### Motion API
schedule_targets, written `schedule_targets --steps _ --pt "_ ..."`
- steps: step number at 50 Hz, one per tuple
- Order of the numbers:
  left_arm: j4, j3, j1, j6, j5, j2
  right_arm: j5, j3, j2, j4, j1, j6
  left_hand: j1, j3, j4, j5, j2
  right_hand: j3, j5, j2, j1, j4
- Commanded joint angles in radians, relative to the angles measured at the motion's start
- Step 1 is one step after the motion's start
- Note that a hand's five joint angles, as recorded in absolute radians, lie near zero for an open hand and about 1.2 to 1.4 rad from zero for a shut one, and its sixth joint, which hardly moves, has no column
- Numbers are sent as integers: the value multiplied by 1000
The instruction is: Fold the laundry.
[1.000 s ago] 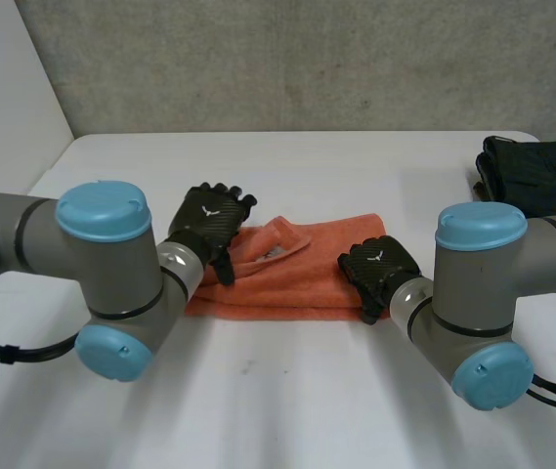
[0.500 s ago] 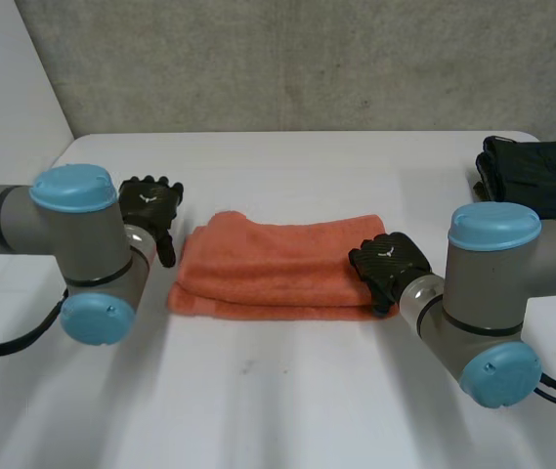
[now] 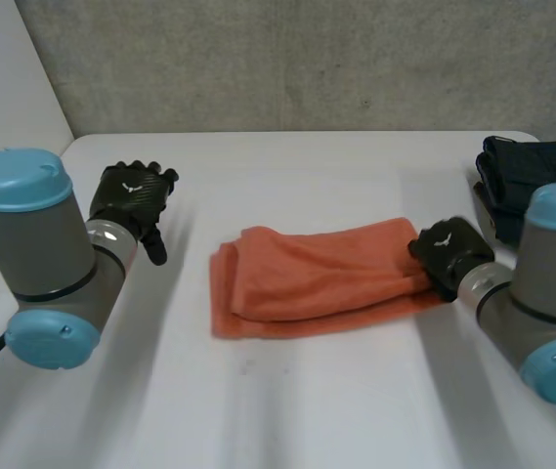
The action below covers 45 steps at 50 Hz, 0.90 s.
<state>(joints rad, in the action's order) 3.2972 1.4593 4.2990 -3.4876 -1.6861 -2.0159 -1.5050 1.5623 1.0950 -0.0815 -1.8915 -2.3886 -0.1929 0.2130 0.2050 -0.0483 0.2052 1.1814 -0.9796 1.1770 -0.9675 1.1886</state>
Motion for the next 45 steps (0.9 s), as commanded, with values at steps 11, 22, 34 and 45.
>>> schedule_targets --steps 11,22,34,45 --pt "2 49 7 50 32 72 187 -269 -132 -12 -405 129 -6 -14 -6 24 -6 215 -242 219 -429 208" --pt "7 30 -16 114 48 71 190 -280 -133 -4 -427 -150 -6 -14 -6 24 -6 -1007 980 -1002 793 -1014" --pt "5 -100 -171 174 198 -47 181 -311 -81 176 -150 -713 -21 1 8 9 8 -1007 980 -1002 793 -1014" --pt "-148 -298 -257 177 148 -277 120 -407 -210 223 -150 -678 -35 15 23 -5 23 -1007 980 -1002 793 -1014"
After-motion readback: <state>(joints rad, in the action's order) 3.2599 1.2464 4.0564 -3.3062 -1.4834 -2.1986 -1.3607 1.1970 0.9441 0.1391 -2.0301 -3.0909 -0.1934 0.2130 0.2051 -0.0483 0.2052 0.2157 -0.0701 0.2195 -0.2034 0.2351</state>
